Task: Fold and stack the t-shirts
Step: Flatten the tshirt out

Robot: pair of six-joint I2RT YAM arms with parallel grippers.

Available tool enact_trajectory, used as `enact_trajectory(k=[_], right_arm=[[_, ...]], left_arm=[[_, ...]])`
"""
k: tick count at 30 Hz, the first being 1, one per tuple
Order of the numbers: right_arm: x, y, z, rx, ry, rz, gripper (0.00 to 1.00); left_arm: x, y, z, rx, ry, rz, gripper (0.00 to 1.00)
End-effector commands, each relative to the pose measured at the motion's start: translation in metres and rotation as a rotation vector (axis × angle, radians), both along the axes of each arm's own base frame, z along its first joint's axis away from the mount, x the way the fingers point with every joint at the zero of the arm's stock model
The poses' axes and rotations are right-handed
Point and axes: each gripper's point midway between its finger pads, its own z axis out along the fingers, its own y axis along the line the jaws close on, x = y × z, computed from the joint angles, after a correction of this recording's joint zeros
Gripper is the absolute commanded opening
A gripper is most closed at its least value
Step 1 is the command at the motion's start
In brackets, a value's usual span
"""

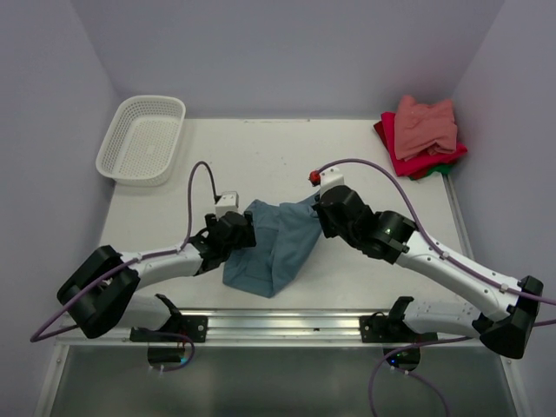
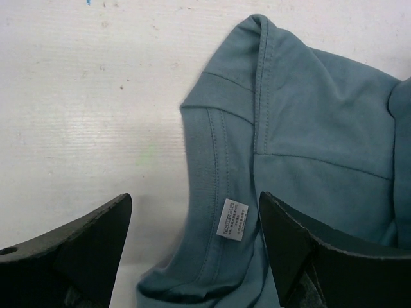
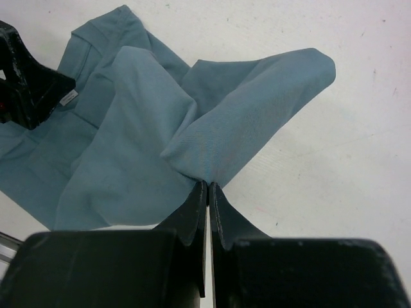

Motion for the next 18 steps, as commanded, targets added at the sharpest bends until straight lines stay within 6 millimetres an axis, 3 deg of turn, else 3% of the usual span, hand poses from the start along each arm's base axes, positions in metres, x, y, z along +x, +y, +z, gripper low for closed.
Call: enact_trajectory(k=[1,6,12,14,18], right_arm=[[0.004,-0.001,0.012,0.045,-0.044,-0.029,0.0],[0.003,0.001,0.009,0.057,-0.038,-0.023,0.0],[0.003,0.002,0.009,0.065,-0.042,-0.021,0.0],[0.003,0.002,0.009,0.065,-0.045,-0.02,0.0],[0.003,0.0,0.007,0.059,-0.049,-0.024,0.0]], left_arm=[[0.015,-0.019,0.009,-0.035,-0.028,-0.049,0.82],[0.014,-0.018,-0.007,0.02,0.032,-0.047,0.69],[0.018,-0.013,-0.012,0.077,0.054,-0.029,0.25],[0.02,-0.013,-0.013,0.087,0.059,-0.023,0.01],[0.018,-0.01,-0.018,0.113,0.08,-0.014,0.0]])
